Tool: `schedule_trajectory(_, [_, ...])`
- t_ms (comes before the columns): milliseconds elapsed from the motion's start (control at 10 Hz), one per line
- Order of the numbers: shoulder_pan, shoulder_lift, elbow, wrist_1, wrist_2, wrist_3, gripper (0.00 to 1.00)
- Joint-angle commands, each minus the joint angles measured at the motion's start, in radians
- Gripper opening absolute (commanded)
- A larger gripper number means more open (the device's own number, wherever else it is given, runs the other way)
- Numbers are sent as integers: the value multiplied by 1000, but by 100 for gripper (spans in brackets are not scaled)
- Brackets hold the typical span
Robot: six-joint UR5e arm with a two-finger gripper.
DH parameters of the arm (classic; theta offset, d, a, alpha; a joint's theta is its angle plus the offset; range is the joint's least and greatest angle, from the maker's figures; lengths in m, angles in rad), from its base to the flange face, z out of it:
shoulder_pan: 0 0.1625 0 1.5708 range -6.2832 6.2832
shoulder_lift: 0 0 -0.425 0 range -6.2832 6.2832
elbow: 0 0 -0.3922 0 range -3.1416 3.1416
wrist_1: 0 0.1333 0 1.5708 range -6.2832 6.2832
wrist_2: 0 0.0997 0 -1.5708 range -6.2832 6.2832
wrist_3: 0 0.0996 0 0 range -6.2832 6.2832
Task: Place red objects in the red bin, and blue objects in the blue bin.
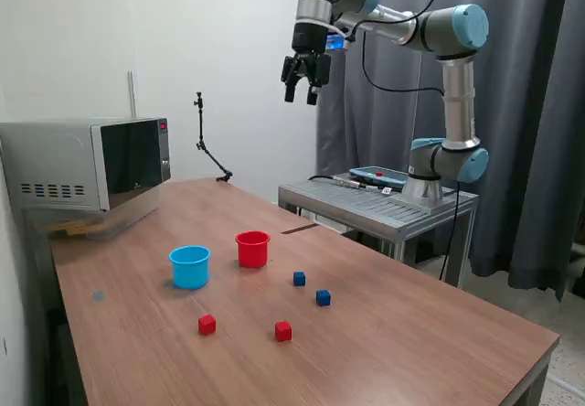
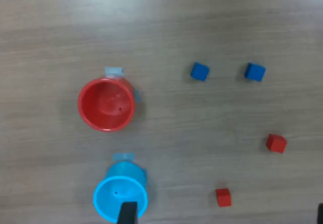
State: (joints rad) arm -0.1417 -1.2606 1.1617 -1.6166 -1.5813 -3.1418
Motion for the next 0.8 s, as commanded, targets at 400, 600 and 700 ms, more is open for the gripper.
schedule_trajectory(400, [31,76,-4,-72,0,29,100])
schedule_trajectory(600, [47,98,1,-98,1,48,100])
schedule_trajectory(700, [66,105,3,-120,1,90,100])
